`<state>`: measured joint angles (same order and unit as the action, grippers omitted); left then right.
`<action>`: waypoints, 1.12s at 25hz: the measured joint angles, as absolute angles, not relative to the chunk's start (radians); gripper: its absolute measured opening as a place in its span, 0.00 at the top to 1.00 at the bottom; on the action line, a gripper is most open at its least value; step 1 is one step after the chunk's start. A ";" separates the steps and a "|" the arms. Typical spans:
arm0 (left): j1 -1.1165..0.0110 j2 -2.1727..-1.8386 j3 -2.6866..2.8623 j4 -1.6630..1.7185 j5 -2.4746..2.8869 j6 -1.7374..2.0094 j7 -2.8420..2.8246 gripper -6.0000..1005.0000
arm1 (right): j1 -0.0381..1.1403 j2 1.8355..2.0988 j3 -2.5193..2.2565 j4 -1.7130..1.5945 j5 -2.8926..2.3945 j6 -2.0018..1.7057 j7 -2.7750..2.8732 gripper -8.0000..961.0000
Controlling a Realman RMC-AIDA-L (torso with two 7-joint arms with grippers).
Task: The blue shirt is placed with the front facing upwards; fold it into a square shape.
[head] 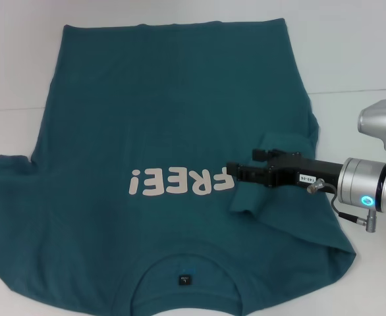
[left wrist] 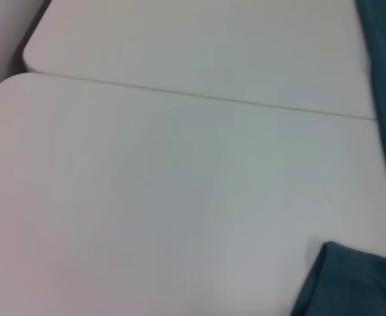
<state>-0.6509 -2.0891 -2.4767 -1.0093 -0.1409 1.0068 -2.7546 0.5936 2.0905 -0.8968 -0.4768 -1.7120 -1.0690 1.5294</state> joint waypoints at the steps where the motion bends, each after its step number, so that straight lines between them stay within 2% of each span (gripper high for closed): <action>1: -0.649 -2.089 -2.477 -1.009 -0.140 1.004 -2.757 0.96 | 0.594 2.091 -0.898 -0.476 -1.712 -1.069 1.529 0.02; 28: -0.692 -2.138 -2.450 -1.065 -0.267 1.079 -2.722 0.96 | 0.593 2.091 -0.902 -0.454 -1.712 -1.069 1.523 0.02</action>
<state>-0.6923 -2.1377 -2.4497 -1.0649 -0.2669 1.0785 -2.7221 0.5932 2.0906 -0.9019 -0.4541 -1.7120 -1.0691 1.5230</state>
